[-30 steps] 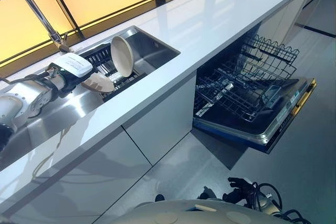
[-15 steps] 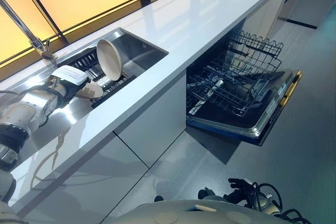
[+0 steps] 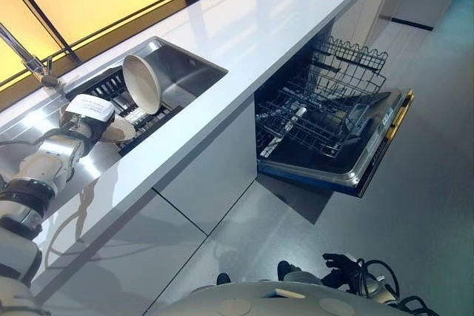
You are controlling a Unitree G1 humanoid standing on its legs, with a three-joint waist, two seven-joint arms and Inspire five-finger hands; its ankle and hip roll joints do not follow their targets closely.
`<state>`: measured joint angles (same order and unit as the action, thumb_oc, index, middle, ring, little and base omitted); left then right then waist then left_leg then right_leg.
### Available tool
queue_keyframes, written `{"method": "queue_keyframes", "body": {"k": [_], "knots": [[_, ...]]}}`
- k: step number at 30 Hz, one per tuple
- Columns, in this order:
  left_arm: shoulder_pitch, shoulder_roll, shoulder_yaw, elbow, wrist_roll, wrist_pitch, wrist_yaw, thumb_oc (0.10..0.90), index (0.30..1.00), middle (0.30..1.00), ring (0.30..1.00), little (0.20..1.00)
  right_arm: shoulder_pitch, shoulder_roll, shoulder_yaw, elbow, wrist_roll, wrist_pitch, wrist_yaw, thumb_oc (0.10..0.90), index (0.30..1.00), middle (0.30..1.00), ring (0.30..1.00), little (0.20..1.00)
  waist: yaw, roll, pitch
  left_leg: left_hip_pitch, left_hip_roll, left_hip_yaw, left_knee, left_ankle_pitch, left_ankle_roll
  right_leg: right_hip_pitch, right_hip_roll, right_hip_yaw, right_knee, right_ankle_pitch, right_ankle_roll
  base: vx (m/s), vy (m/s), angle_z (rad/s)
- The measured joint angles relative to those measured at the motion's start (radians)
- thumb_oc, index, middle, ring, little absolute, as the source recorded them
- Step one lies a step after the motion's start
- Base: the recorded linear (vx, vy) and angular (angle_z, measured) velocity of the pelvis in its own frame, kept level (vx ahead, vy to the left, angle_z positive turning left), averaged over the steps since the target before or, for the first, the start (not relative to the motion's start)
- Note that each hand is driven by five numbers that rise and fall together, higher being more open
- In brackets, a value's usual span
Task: Pick up plates and place into dishwasher.
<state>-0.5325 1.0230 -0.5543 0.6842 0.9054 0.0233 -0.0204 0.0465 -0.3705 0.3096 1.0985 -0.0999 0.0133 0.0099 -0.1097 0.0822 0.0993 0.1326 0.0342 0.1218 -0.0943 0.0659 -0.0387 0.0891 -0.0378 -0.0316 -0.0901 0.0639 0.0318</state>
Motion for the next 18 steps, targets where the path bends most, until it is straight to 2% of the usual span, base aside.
{"method": "queue_keyframes", "body": {"k": [12,15,16,18], "knots": [[-0.002,-0.007,0.0,0.006,0.015,0.027,0.103,0.1,0.3,0.3,0.3,0.2,-0.003,0.0,0.0,0.001,0.0,-0.011,0.0,0.8,0.9,0.9,0.9,0.9,0.002,-0.001,0.001,0.005,0.0,0.0,0.0,-0.002,0.001,0.004,0.0,0.002,0.0,0.002,-0.002,0.0,0.0,0.0],[-0.024,-0.006,0.001,0.004,-0.047,0.032,0.142,0.1,0.3,0.3,0.3,0.2,-0.001,0.0,0.001,0.001,0.0,-0.012,0.0,0.8,0.9,0.9,0.9,0.9,0.009,-0.002,0.001,0.005,0.0,-0.001,0.0,-0.002,0.001,0.004,-0.001,0.001,0.0,0.001,-0.001,0.0,0.0,0.0],[-0.028,-0.005,0.001,0.001,-0.066,0.032,0.16,0.136,0.331,0.331,0.331,0.236,-0.001,0.0,0.001,0.002,0.0,-0.012,0.0,0.8,0.9,0.9,0.9,0.9,0.012,-0.002,0.001,0.005,0.0,-0.001,0.0,-0.002,0.001,0.004,-0.001,0.001,0.0,0.001,-0.001,0.0,0.0,0.0],[-0.032,0.0,0.003,-0.011,-0.121,0.031,0.197,0.125,0.321,0.321,0.321,0.225,0.0,0.0,0.001,0.002,0.0,-0.012,-0.001,0.8,0.9,0.9,0.9,0.9,0.018,-0.002,0.001,0.005,0.0,-0.001,0.0,-0.002,0.001,0.004,-0.001,0.001,0.0,0.001,-0.002,0.0,0.0,0.0]]}}
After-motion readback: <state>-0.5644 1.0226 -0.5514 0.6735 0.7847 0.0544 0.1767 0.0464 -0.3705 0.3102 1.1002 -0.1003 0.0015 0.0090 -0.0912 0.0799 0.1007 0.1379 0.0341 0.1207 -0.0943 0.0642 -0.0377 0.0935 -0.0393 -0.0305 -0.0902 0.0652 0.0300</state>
